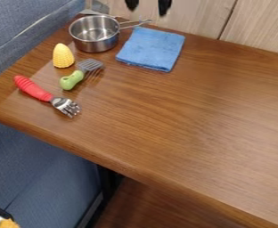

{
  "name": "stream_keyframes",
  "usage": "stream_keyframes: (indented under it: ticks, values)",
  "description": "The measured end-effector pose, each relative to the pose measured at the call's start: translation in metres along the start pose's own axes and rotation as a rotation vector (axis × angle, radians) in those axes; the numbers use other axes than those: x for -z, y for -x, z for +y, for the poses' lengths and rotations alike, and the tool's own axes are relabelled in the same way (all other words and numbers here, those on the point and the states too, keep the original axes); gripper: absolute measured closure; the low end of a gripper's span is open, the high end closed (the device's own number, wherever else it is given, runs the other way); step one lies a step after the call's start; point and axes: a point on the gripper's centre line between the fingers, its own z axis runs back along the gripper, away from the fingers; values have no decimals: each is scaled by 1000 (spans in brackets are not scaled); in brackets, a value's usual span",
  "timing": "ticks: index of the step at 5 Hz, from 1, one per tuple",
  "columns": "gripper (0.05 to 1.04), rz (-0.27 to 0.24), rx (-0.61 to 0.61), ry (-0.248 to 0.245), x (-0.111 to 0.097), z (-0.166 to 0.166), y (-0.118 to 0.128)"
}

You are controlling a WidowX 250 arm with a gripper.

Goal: Moved the blue towel to the far left side of the table

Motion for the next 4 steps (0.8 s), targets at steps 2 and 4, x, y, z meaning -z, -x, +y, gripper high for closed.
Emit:
stream_keyframes:
  ticks: [2, 4]
  values:
    - [84, -26, -1, -4, -19, 0, 10]
    - [84, -24, 1, -4, -19, -1, 11]
